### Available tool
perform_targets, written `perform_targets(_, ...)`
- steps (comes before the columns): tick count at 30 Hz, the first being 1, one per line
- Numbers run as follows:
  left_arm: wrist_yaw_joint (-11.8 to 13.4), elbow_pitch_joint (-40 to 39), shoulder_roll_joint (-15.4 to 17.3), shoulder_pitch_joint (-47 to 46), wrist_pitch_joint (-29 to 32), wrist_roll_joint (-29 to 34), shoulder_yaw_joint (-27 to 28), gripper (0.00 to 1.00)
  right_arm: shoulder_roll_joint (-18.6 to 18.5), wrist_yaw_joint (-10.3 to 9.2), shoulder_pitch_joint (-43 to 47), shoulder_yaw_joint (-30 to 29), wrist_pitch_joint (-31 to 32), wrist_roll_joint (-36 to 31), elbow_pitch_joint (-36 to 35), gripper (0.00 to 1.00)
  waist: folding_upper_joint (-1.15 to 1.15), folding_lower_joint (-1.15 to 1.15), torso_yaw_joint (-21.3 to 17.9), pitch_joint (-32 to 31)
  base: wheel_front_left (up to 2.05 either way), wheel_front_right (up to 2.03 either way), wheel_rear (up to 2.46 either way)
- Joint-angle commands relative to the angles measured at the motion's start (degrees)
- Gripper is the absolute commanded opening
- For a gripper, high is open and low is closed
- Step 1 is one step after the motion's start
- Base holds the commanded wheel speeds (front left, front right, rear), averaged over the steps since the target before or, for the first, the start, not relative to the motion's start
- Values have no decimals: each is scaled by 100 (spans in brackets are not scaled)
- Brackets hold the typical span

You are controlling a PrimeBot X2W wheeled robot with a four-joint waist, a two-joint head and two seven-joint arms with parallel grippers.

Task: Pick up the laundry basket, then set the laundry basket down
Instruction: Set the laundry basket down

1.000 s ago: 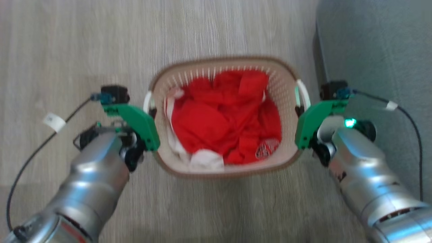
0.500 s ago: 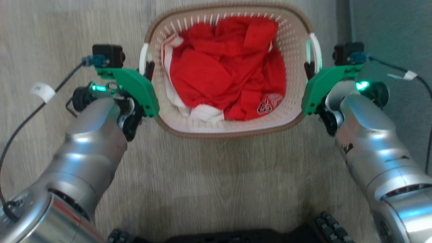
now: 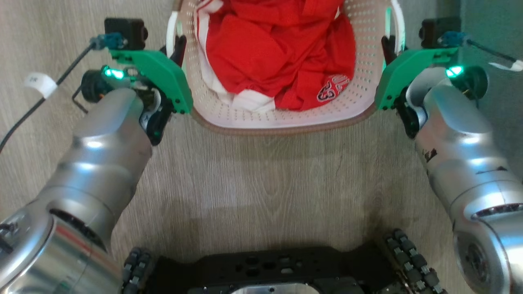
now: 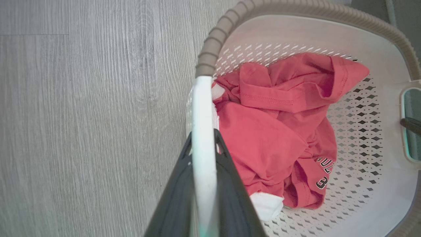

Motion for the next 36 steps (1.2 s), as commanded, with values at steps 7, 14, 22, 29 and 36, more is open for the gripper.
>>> perform_targets(7, 84, 166, 541, -167, -170, 80, 133, 0, -387, -168, 112, -487, -89, -376, 40, 0, 0, -1, -2, 273, 0, 0, 0)
perform_targets(14, 84, 150, 509, -162, -173, 47, 103, 0, -337, -168, 114, -780, 9, -689, 40, 0, 0, -1, 5, 316, 0, 0, 0)
perform_targets(22, 84, 142, 507, -137, -174, -22, 54, 0, -267, -168, 136, -1040, 37, -942, 40, 0, 0, -1, -14, 301, 0, 0, 0)
perform_targets(29, 84, 154, 515, -117, -143, -114, 1, 0, -217, -168, 154, -1232, 27, -1160, 40, 0, 0, -1, -18, 284, 0, 0, 0)
perform_targets(36, 84, 150, 508, -118, -77, -206, -45, 0, -163, -168, 131, -1312, 12, -1347, 39, 0, 0, -1, -7, 276, 0, 0, 0)
